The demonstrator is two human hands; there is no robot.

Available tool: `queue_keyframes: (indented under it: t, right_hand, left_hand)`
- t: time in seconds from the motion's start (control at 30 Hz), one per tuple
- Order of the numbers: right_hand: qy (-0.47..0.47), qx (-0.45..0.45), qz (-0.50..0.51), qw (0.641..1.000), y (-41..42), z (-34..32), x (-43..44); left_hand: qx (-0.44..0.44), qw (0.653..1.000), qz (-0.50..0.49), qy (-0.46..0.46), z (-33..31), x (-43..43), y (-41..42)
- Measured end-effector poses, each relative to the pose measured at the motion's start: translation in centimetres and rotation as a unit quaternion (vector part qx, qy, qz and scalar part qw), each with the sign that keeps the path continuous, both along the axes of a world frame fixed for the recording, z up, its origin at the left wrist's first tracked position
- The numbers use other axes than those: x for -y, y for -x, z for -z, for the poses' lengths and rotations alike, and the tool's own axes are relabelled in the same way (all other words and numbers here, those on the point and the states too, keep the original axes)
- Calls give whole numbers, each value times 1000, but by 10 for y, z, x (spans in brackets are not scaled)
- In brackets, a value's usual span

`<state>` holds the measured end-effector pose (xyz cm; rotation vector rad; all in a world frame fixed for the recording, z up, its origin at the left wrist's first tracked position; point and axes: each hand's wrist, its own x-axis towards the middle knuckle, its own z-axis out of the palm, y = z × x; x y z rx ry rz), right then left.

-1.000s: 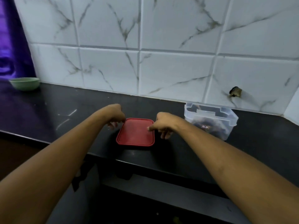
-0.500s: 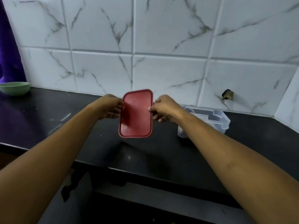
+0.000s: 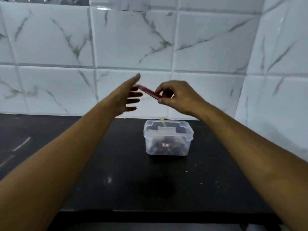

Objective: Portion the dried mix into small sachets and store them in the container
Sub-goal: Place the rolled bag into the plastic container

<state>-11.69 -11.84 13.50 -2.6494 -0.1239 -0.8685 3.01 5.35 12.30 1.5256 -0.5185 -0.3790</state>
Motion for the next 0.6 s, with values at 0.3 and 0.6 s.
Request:
queue_keyframes:
  t: [0.3,0.6]
  right_hand:
    - [1,-138,9,990,3,59,36]
    - [-60,-177,-20,982,-5,76,39]
  left_hand:
    - [-7,996,-14,-93,78,48,4]
    - [34,989,-16,-141,101,45,-4]
